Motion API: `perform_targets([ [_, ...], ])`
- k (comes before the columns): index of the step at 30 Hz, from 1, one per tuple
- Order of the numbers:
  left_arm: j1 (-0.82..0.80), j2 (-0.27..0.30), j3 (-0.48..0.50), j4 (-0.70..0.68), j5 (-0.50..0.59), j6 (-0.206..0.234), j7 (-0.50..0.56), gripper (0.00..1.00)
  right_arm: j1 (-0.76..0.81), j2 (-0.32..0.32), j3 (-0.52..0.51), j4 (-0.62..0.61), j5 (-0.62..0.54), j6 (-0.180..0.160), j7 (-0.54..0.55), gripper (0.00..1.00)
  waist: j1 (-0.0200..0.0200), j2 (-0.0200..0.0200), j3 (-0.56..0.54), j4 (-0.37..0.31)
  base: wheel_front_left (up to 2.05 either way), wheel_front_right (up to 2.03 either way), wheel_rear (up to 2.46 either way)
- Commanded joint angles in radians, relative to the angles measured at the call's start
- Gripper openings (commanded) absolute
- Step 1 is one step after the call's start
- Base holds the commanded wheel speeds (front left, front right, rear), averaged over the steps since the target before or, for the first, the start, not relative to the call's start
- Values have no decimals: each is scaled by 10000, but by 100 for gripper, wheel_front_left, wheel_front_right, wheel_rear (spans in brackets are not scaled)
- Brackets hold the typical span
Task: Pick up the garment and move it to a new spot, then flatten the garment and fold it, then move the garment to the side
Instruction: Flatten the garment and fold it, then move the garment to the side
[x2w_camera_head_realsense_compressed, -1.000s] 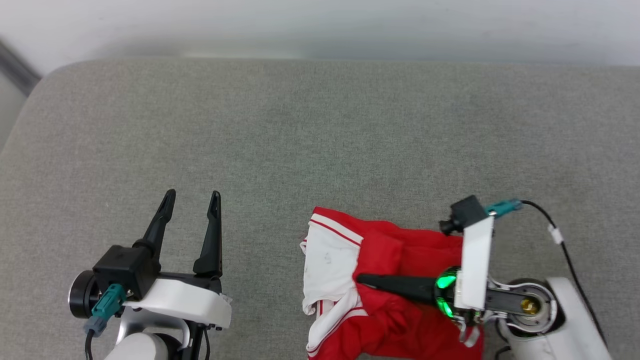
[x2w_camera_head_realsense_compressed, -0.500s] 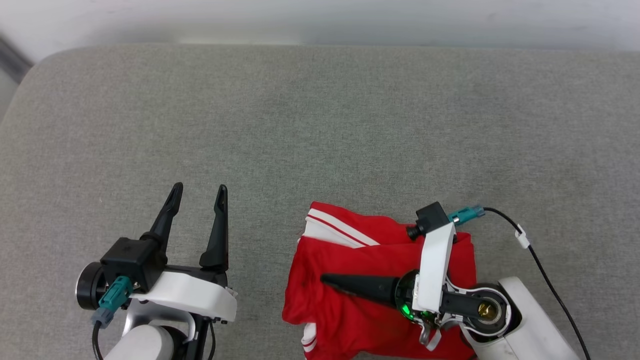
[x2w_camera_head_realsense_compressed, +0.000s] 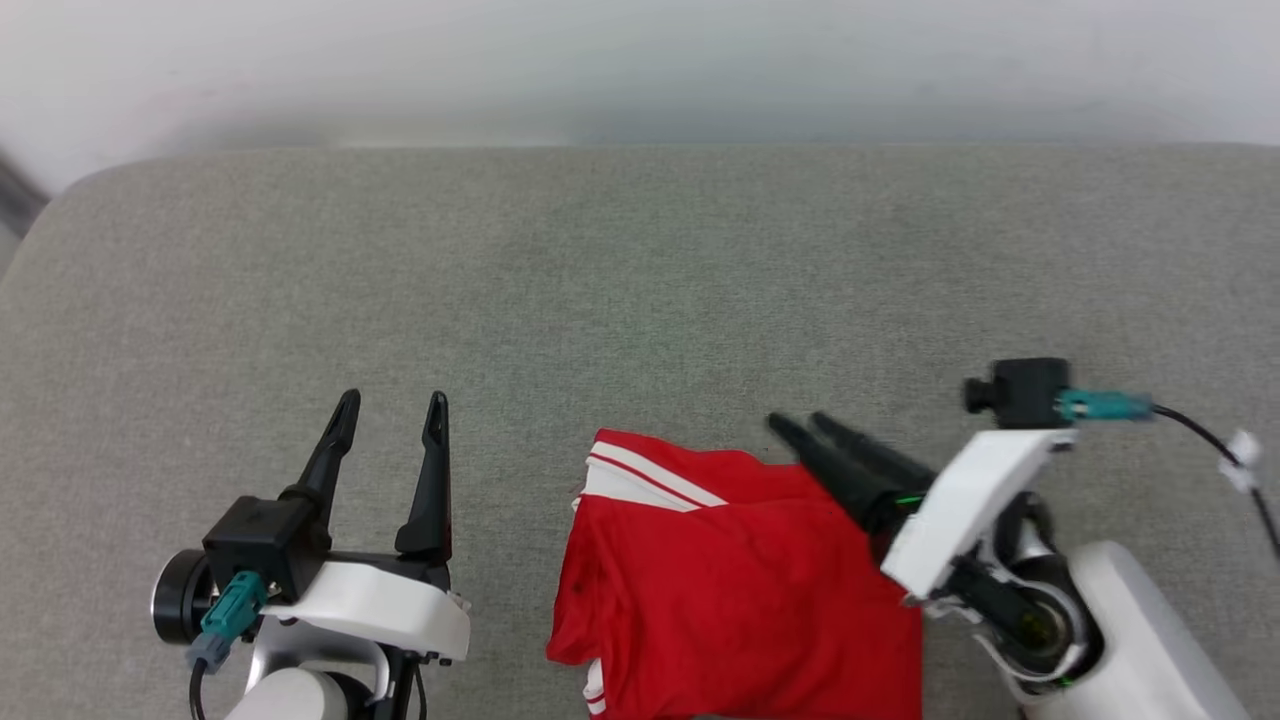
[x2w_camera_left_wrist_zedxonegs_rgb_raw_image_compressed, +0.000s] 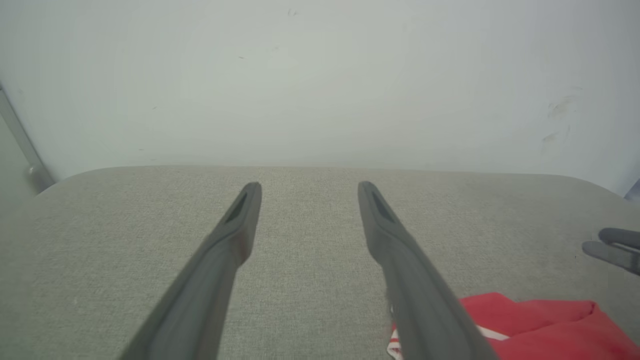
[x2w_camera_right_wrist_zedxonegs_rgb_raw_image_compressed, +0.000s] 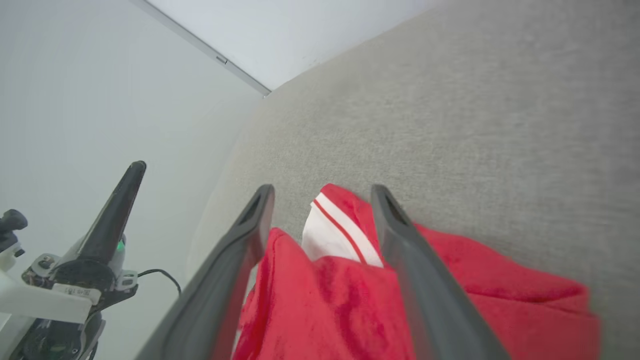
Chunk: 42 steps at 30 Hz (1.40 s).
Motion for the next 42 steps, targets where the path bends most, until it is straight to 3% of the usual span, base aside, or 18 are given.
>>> perform_targets([
  [1,103,3,25,3,-8,50,-49,100,52,-111,-100,-39,-120,-4,-118,100,0,0,-80,-86,0,0,0],
  [11,673,73,49,11,4,300,-117,100,1352,-673,-2823,-353,-3225,-3,-2685,100,0,0,-674,-600,0,0,0],
  [17,1044,-27,145,129,145,451,-242,100,2144,-319,-4023,-1253,-5478,-4,-3499,100,0,0,-982,-767,0,0,0],
  [21,1329,-174,262,318,242,319,-322,100,2784,41,-4158,-1963,-6779,-4,-3711,100,0,0,-1253,-737,0,0,0],
  [27,1954,-306,584,516,437,274,-381,100,3663,495,-3892,-2892,-7527,-4,-3636,100,0,0,-1577,-659,0,0,0],
  [42,2454,-987,1363,672,1137,-495,-391,100,4477,924,-3760,-3925,-7829,-4,-3060,100,0,0,-1637,-557,0,0,0],
])
